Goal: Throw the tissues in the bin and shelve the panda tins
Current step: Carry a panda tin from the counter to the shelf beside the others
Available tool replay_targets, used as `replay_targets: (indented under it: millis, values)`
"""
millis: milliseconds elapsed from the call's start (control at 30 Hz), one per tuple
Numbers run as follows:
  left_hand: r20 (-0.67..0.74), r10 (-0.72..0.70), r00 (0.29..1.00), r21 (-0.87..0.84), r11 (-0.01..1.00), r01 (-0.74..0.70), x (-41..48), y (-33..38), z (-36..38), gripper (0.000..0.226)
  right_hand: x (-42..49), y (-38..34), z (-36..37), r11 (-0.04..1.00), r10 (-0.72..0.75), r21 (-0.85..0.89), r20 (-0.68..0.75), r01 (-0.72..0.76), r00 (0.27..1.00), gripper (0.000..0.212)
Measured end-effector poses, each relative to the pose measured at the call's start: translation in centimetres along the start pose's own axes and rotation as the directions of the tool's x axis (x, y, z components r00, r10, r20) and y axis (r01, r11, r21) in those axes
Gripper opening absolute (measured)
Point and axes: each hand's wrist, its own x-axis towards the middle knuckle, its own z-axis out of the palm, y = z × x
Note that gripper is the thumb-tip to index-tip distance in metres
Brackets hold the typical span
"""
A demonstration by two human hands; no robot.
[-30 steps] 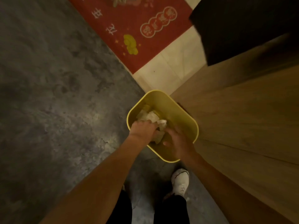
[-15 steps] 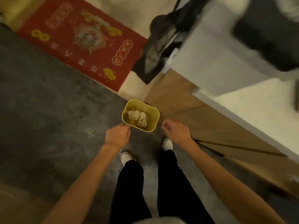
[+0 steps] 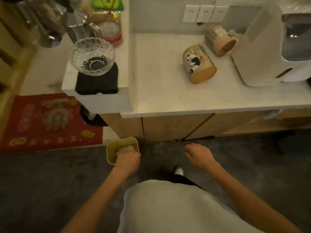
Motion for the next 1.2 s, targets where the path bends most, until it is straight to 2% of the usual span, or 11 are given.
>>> replay_targets:
  millis: [167, 300, 467, 667, 800, 933, 1100, 1200]
  values:
    - [-0.005, 0.155, 0.988, 0.104, 0.983, -0.153, 4.4, 7.2, -5.2, 0.027, -2.4, 9.4, -1.7, 0.996, 0.080, 0.034, -0.039, -0.079, 0.996, 0.029]
    - [-0.002, 0.204, 0.979, 0.084, 0.976, -0.203, 8.1, 12.3, -8.2, 0.028, -3.1, 15.4, -2.8, 0.977, 0.186, 0.124, -0.069, -0.176, 0.980, 0.032]
    - [-0.017, 0.216, 0.976, 0.069, 0.974, -0.215, 12.1, 16.2, -11.5, 0.028, -2.0, 19.6, -5.7, 0.959, 0.221, 0.199, -0.086, -0.201, 0.971, 0.032]
    - [-0.070, 0.221, 0.973, 0.092, 0.973, -0.214, 18.4, 16.4, -15.7, 0.031, 3.8, 21.6, -11.1, 0.948, 0.221, 0.274, -0.190, -0.165, 0.957, 0.030]
    - [-0.183, 0.193, 0.964, 0.033, 0.981, -0.190, 23.5, 15.2, -19.3, 0.034, 8.9, 21.7, -15.3, 0.932, 0.239, 0.325, -0.231, -0.157, 0.943, 0.030]
    - [-0.207, 0.086, 0.974, -0.069, 0.992, -0.103, 28.0, 14.3, -23.6, 0.035, 13.5, 21.7, -19.8, 0.933, 0.214, 0.345, -0.289, -0.107, 0.933, 0.031]
    - [-0.106, -0.120, 0.987, -0.382, 0.922, 0.072, 32.2, 14.7, -27.1, 0.044, 19.8, 21.5, -24.9, 0.925, 0.225, 0.365, -0.290, -0.110, 0.930, 0.034]
    - [-0.017, -0.141, 0.990, -0.331, 0.935, 0.128, 34.4, 14.8, -27.9, 0.052, 25.5, 21.4, -27.5, 0.899, 0.254, 0.417, -0.252, -0.132, 0.934, 0.045]
